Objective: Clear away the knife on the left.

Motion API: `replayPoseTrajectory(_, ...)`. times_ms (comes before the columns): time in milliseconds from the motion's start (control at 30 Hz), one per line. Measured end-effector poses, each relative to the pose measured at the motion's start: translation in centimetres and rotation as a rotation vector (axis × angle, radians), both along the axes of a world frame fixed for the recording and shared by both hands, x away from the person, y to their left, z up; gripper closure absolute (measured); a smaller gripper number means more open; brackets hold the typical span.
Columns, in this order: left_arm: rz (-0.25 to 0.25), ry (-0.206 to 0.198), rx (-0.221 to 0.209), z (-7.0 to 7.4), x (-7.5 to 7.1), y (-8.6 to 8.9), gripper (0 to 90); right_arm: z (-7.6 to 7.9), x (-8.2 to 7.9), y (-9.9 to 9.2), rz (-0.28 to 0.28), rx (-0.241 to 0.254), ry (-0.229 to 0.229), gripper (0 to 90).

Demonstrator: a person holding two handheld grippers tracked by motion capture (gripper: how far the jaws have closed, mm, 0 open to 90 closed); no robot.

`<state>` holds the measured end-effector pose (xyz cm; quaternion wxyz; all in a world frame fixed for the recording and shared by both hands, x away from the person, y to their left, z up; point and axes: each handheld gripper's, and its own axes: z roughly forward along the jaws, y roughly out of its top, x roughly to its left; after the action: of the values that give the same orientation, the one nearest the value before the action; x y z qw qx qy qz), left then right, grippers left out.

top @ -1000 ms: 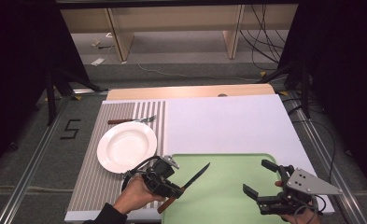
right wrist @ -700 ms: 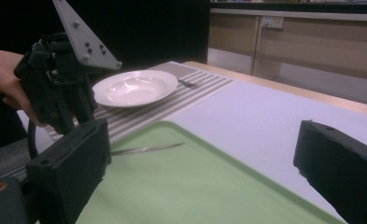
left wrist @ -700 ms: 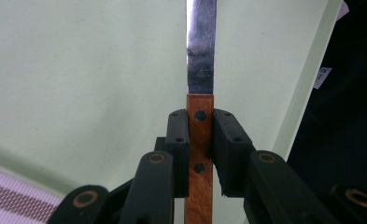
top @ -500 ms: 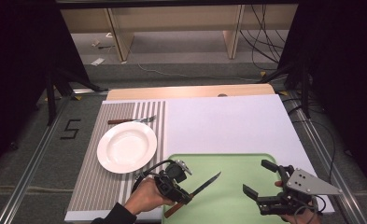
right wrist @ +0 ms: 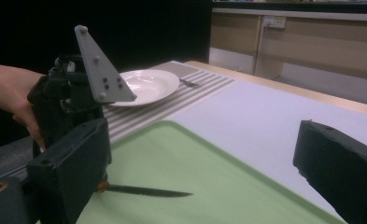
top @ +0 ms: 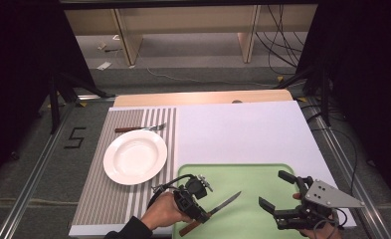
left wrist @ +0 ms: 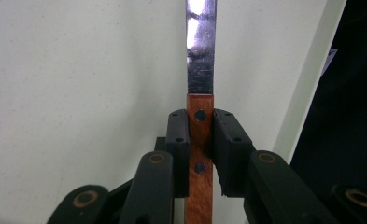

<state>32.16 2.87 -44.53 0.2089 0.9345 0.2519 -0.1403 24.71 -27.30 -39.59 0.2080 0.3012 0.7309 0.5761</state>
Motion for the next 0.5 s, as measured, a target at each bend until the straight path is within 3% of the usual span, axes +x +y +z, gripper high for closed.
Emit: replayPoseTrajectory(500, 0.002, 0.029, 0.071, -1.6, 0.8, -1.2, 76.9, 0.1, -0.1, -0.2, -0.001, 0.002, -0.001, 5.3)
